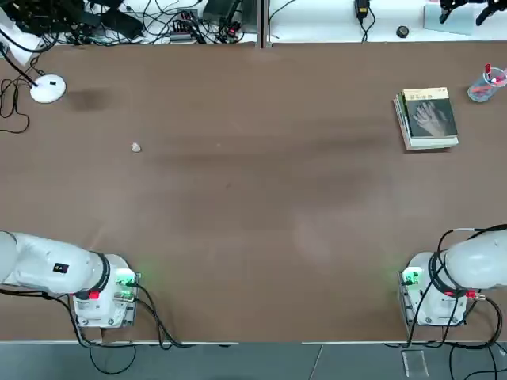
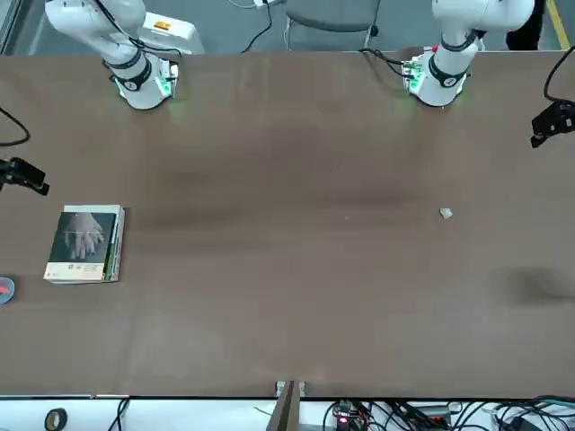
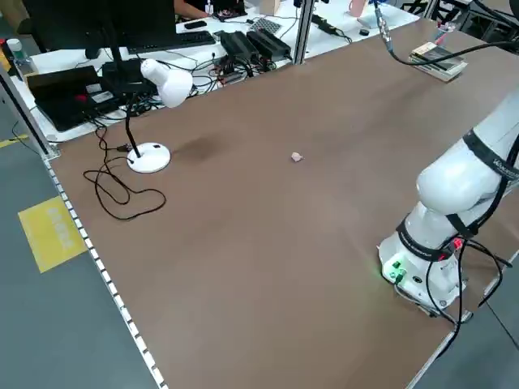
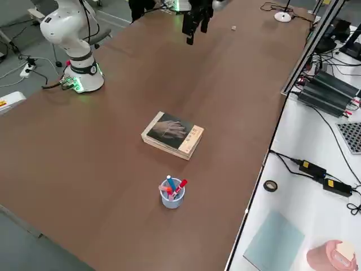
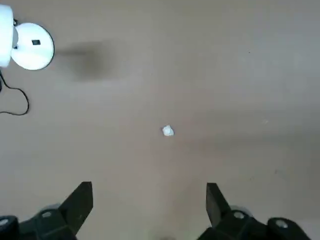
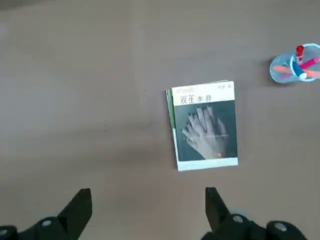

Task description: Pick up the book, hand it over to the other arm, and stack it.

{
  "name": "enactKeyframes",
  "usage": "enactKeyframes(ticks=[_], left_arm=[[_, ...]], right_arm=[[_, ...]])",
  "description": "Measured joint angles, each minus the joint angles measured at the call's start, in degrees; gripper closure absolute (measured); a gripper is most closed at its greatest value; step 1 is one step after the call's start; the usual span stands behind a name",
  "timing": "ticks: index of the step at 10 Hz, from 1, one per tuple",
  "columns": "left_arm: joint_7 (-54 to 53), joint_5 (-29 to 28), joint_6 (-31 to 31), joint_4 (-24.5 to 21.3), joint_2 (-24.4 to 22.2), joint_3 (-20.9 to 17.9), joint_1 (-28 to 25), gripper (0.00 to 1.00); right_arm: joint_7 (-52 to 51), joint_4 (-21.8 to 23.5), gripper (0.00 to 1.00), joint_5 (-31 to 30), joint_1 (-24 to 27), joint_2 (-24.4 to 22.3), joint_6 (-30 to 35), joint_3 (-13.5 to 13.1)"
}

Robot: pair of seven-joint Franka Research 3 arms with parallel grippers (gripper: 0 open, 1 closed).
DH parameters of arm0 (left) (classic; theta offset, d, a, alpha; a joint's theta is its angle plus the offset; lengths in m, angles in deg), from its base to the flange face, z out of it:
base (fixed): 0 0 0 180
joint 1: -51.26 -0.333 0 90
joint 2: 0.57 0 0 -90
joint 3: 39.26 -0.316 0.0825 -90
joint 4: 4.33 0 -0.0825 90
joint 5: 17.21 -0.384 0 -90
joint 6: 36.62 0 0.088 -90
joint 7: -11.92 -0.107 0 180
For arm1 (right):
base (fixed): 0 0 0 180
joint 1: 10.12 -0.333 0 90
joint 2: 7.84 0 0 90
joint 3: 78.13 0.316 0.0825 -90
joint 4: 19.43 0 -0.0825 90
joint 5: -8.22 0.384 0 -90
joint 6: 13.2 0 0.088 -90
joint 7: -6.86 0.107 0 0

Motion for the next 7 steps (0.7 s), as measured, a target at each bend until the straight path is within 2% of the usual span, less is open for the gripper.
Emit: enactKeyframes(ticks=[7], left_arm=[[0.00,0.00,-0.38,0.08,0.00,0.08,0.04,0.00]], right_arm=[[-0.01,1.06,0.00,0.00,-0.02,-0.60,-0.53,0.70]])
